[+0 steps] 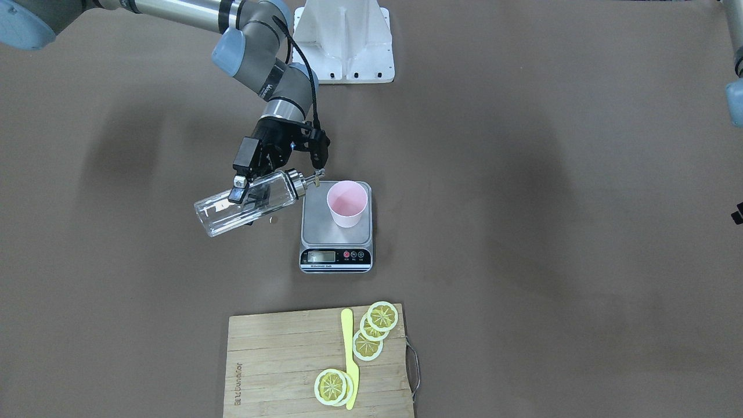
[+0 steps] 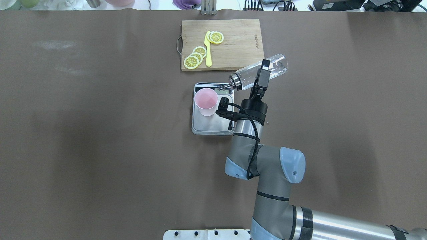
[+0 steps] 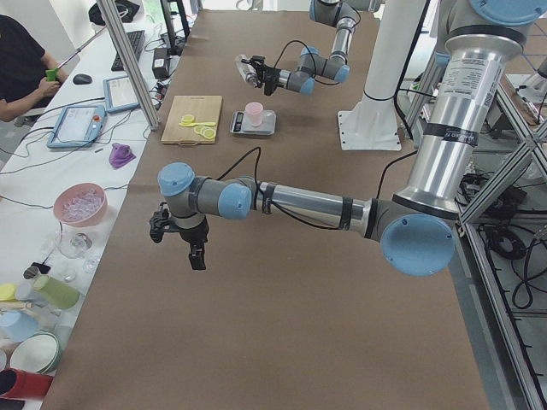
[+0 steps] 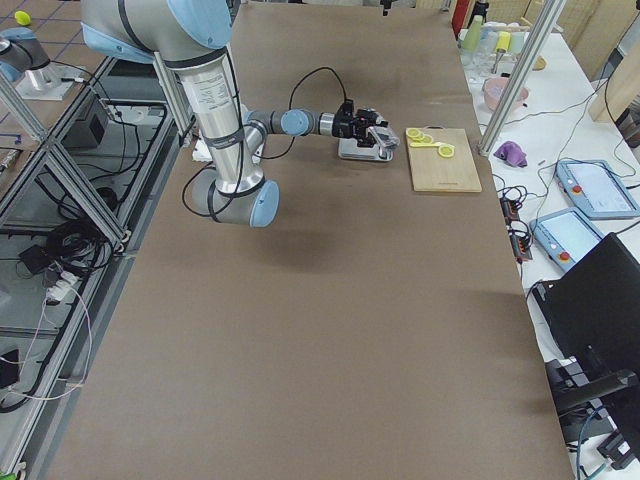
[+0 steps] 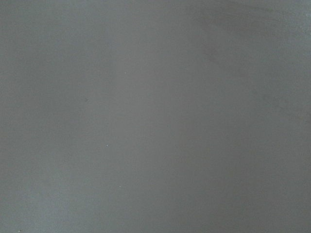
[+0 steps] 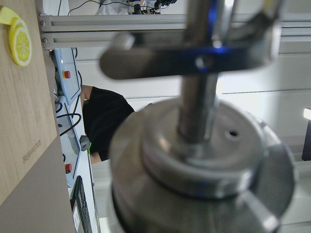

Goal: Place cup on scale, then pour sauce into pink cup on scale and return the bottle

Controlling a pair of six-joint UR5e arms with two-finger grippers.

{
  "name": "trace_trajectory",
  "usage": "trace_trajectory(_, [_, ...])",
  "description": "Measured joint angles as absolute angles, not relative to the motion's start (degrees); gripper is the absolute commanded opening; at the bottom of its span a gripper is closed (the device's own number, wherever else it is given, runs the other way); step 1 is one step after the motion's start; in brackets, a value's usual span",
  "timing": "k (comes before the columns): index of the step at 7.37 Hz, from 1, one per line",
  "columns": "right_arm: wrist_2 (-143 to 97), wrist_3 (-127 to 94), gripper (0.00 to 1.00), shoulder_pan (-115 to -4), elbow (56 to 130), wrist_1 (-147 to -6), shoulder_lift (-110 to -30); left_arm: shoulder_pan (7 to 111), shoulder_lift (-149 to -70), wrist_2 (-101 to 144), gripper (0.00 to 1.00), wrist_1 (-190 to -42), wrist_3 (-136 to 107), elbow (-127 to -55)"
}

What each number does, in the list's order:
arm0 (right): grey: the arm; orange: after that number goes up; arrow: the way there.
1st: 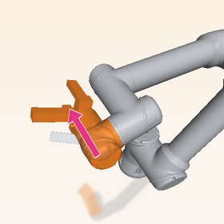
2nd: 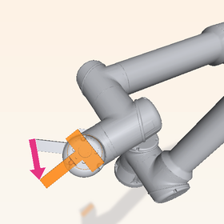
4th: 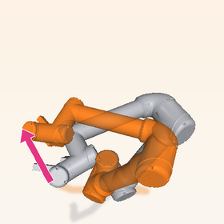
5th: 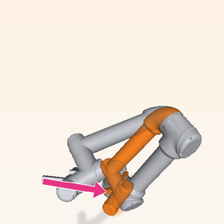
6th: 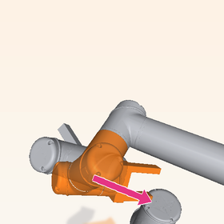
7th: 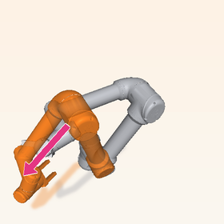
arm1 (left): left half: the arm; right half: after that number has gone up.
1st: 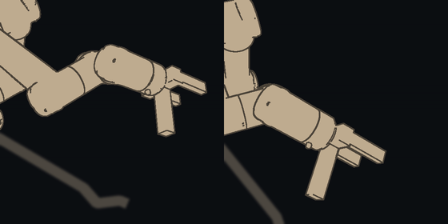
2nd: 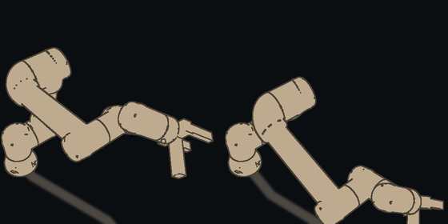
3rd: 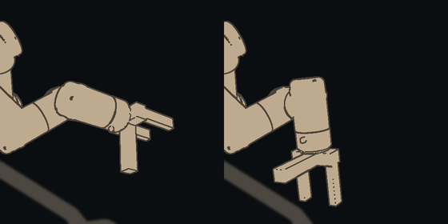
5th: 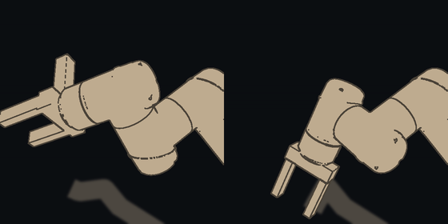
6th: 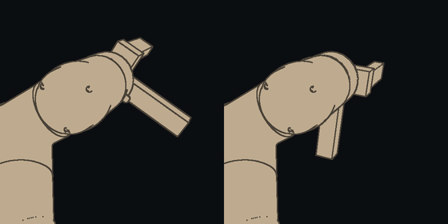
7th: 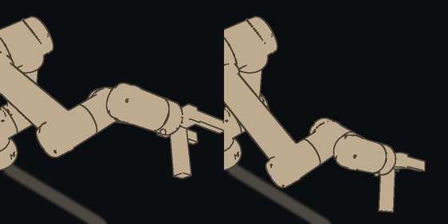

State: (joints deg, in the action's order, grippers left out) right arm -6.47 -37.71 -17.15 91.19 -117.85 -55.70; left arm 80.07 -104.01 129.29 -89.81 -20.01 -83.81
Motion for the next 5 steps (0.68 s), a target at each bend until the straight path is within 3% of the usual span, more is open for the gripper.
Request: trace_trajectory(5, [-4.26,-37.72,0.0,-17.58,91.37,-117.52,-55.55,80.07,-104.03,130.23,0.98,-89.82,-19.95,-83.04])
